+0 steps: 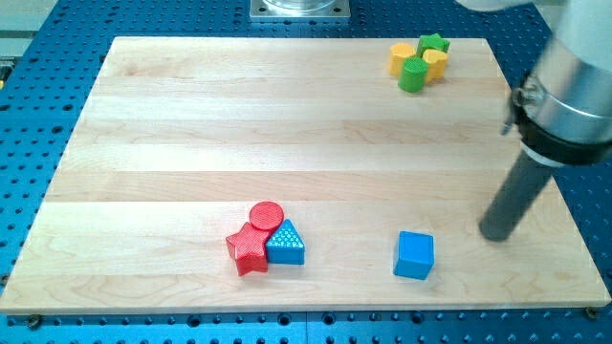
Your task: Push the blue blocks to the right of the red blocks
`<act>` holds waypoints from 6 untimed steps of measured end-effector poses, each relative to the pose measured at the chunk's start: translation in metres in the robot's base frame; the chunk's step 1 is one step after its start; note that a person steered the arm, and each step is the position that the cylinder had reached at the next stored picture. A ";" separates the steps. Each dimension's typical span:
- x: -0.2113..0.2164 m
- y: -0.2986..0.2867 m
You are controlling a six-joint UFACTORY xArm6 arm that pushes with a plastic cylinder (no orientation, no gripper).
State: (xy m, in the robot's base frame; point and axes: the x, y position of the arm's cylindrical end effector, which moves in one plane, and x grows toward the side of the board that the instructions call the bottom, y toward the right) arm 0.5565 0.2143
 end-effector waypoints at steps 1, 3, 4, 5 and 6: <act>0.038 -0.052; -0.016 -0.156; -0.022 -0.154; -0.039 -0.148; -0.045 -0.149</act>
